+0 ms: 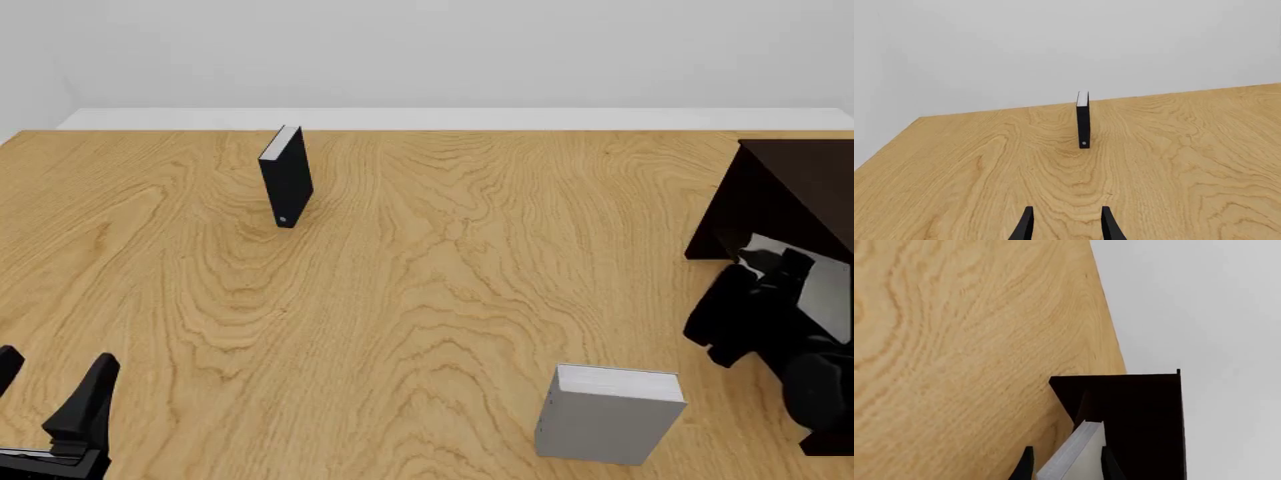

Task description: Pick up the book on the right and place it on the cabinet shelf.

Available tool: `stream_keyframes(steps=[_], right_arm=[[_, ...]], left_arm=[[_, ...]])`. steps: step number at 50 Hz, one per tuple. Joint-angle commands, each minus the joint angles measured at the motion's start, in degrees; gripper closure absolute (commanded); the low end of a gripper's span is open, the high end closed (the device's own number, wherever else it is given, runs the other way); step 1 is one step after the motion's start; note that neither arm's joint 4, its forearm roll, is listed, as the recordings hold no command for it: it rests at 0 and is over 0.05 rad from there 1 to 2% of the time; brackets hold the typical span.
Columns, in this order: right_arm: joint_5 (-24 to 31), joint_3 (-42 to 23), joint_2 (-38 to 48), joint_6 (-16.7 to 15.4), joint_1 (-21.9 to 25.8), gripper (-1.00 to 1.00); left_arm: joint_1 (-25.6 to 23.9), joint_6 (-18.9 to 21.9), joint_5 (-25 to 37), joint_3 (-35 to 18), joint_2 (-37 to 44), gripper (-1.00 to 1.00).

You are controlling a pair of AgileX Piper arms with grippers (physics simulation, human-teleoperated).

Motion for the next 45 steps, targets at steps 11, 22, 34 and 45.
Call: stream_keyframes(steps=[11, 22, 34, 45], right_arm=[[1.06, -0.97, -0.17, 1.44, 1.80, -1.00], [1.70, -1.43, -1.77, 1.45, 1.25, -1.00], [1.39, -0.93, -2.07, 1.10, 0.50, -1.00], [0.27, -0.18, -0.74, 0.44, -0.24, -1.00]], left_arm=[[-0.08, 0.15, -0.03, 0.00, 0.00, -1.00], [-0.01, 0.24, 0.10, 0.00, 0.00, -1.00], [-0.09, 0.15, 0.20, 0.00, 0.00, -1.00], [0.03, 0.22, 0.28, 0.00, 0.00, -1.00]])
